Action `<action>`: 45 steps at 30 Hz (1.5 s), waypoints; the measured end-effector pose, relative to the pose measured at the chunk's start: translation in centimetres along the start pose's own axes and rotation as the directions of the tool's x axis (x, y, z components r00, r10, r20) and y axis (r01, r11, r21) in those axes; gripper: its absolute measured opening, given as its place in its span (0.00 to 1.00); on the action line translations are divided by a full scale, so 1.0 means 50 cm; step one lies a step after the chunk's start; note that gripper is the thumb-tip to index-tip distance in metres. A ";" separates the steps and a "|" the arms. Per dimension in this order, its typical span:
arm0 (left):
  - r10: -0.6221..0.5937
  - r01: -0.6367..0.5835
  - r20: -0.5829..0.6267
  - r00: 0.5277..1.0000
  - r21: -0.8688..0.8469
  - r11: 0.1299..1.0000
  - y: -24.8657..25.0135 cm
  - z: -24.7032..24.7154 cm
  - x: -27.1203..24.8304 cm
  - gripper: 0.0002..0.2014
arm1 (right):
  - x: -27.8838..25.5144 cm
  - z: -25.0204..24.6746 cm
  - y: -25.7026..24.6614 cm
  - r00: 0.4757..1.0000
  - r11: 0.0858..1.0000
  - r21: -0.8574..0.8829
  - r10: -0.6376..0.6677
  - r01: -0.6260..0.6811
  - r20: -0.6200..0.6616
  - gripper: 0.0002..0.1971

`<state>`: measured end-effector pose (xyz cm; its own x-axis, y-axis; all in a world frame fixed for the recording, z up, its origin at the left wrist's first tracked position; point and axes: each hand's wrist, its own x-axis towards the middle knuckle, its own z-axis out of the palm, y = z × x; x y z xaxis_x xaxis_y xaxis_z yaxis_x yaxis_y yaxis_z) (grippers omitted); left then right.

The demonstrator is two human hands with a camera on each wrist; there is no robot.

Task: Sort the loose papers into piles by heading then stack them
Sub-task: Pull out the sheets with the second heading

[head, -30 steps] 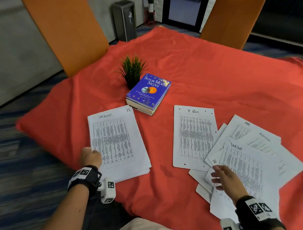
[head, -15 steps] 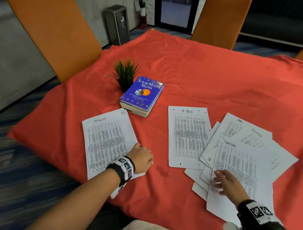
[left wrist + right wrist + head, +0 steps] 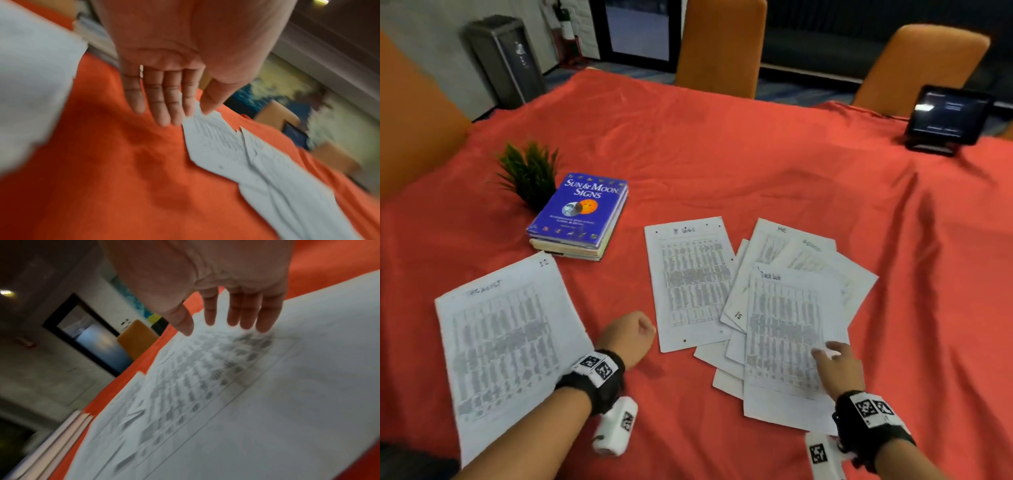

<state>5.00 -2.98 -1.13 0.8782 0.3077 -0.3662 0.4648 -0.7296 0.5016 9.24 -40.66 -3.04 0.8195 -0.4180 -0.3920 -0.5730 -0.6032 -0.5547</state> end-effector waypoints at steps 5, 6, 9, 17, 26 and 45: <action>-0.228 0.231 0.056 0.972 -0.064 0.971 0.041 0.060 0.045 0.24 | 0.020 -0.049 0.068 0.973 0.933 -0.276 0.219 -0.232 -0.079 0.50; -0.228 0.231 0.061 0.972 -0.038 0.972 0.051 0.066 0.048 0.24 | 0.023 -0.048 0.075 0.974 0.933 -0.281 0.217 -0.226 -0.060 0.50; -0.242 0.245 0.090 0.966 -0.028 0.969 0.078 0.077 0.050 0.20 | 0.023 -0.041 0.069 0.980 0.969 -0.159 0.197 -0.189 0.035 0.40; -0.223 0.199 -0.069 0.972 -0.248 0.948 0.036 0.045 0.029 0.07 | 0.024 -0.066 0.061 0.991 0.992 -0.049 0.111 -0.115 -0.078 0.10; -0.321 0.259 0.051 0.946 -0.718 0.646 -0.049 0.002 -0.037 0.14 | 0.008 -0.082 0.002 0.998 0.947 0.316 -0.048 0.055 -0.031 0.06; -0.199 0.397 0.458 0.866 -0.389 0.831 -0.063 0.008 -0.122 0.27 | -0.097 0.082 -0.132 0.898 0.902 0.381 -0.327 0.204 0.293 0.01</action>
<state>-1.86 -2.79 -0.82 0.6166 0.1317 -0.7762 0.7788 -0.2464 0.5768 9.01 -31.87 -0.48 0.9224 0.0210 -0.3857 -0.3512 -0.3705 -0.8599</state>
